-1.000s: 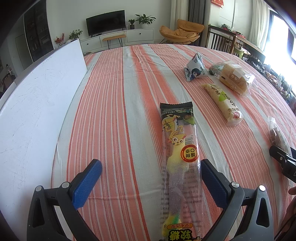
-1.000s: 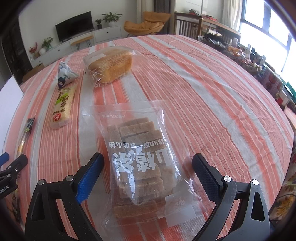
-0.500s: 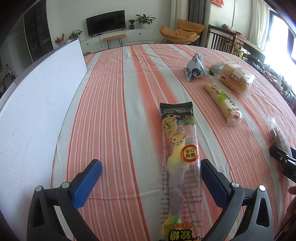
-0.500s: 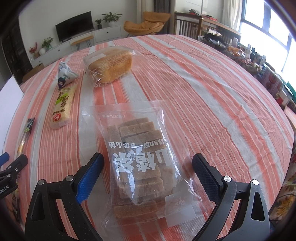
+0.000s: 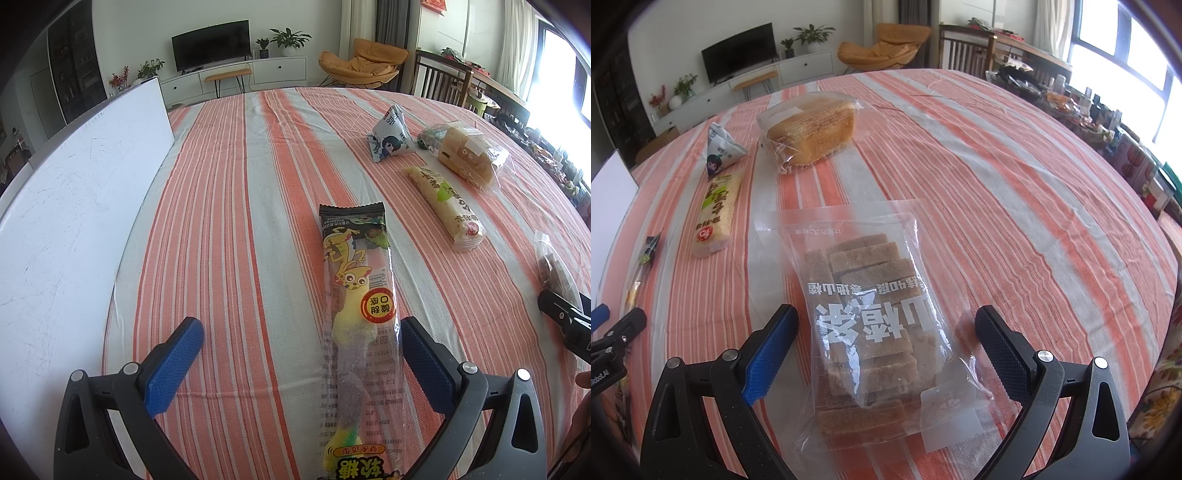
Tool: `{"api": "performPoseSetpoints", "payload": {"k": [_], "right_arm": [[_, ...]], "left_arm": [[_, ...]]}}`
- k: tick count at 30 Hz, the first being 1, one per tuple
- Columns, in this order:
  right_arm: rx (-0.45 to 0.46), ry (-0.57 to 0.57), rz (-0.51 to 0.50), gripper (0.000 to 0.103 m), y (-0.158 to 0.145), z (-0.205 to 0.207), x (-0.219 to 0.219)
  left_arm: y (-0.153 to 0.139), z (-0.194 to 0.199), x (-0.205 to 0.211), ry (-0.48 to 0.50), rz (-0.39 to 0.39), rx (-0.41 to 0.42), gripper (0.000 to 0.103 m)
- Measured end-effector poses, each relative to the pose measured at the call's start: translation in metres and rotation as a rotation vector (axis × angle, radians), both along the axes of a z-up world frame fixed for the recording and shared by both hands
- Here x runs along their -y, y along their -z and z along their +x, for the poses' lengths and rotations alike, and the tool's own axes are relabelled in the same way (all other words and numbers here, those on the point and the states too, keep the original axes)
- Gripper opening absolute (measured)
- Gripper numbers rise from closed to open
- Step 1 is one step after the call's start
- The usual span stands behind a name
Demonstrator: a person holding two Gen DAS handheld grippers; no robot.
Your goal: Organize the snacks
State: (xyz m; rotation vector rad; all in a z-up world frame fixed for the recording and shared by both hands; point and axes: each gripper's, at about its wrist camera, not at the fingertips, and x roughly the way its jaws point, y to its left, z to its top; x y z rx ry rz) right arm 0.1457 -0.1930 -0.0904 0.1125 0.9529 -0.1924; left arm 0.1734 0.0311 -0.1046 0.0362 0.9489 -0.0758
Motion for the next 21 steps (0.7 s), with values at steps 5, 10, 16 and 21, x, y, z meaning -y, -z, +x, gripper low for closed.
{"api": "performPoseSetpoints", "payload": {"k": [5, 10, 16, 21], "right_arm": [[0.000, 0.000, 0.000, 0.098, 0.000, 0.000, 0.000], [0.000, -0.001, 0.000, 0.098, 0.000, 0.000, 0.000], [0.001, -0.001, 0.001, 0.098, 0.000, 0.000, 0.000], [0.032, 0.027, 0.024, 0.074, -0.003, -0.006, 0.007]], "left_arm": [[0.000, 0.000, 0.000, 0.000, 0.000, 0.000, 0.103], [0.000, 0.000, 0.000, 0.000, 0.000, 0.000, 0.103], [0.000, -0.001, 0.000, 0.003, -0.003, -0.001, 0.103], [-0.008, -0.015, 0.005, 0.079, -0.010, 0.005, 0.074]]}}
